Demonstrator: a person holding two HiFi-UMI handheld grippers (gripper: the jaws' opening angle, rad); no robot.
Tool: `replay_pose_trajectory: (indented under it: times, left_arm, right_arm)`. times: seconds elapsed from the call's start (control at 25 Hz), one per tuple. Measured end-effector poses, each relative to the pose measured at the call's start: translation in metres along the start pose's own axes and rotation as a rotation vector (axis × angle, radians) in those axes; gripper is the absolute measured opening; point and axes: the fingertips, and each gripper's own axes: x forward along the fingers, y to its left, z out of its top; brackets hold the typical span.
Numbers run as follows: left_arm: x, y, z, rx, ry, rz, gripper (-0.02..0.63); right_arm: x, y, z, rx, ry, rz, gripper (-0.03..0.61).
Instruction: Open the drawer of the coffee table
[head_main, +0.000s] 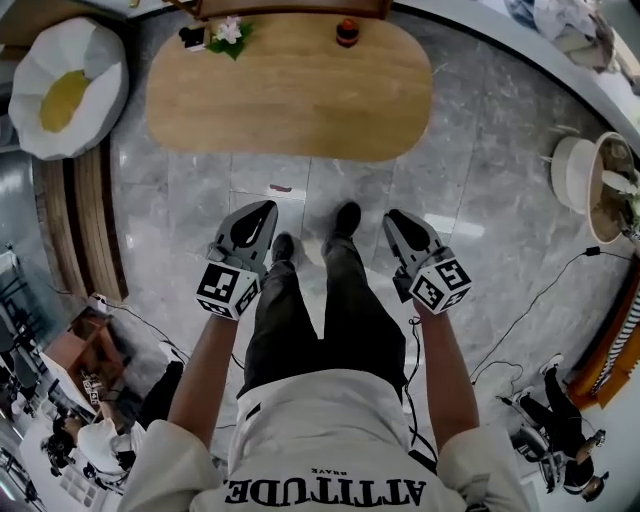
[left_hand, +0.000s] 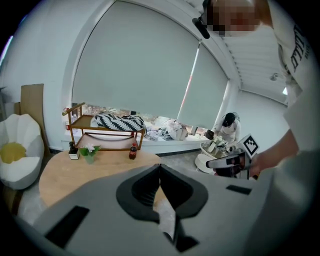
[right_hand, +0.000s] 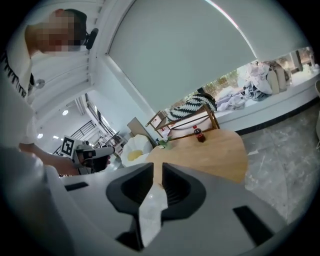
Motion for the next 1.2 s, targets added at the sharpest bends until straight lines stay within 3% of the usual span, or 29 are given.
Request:
replay_pose_trajectory:
  times: [0.52, 0.84, 1.04, 1.2]
  left_arm:
    - [0.062, -0.012, -0.064, -0.076, 0.064, 0.006, 0.020]
    - [0.078, -0.010, -0.117, -0.115, 0.142, -0.018, 0.020]
    - [0.110, 0.030, -0.168, -0.108, 0.164, -0.037, 0.020]
    - [0.121, 0.034, -0.175, -0.111, 0.160, -0.050, 0.020]
  right_arm:
    - [0.046, -0.076, -0.061, 0.387, -0.070, 0.111, 0.066]
    - [0.065, -0.113, -0.106, 0.559, -0.140, 0.117, 0.087]
    - [0.116, -0.137, -0.162, 0.657, -0.148, 0.144, 0.133]
    - [0.120, -0.133, -0.174, 0.687, -0.146, 0.184, 0.137]
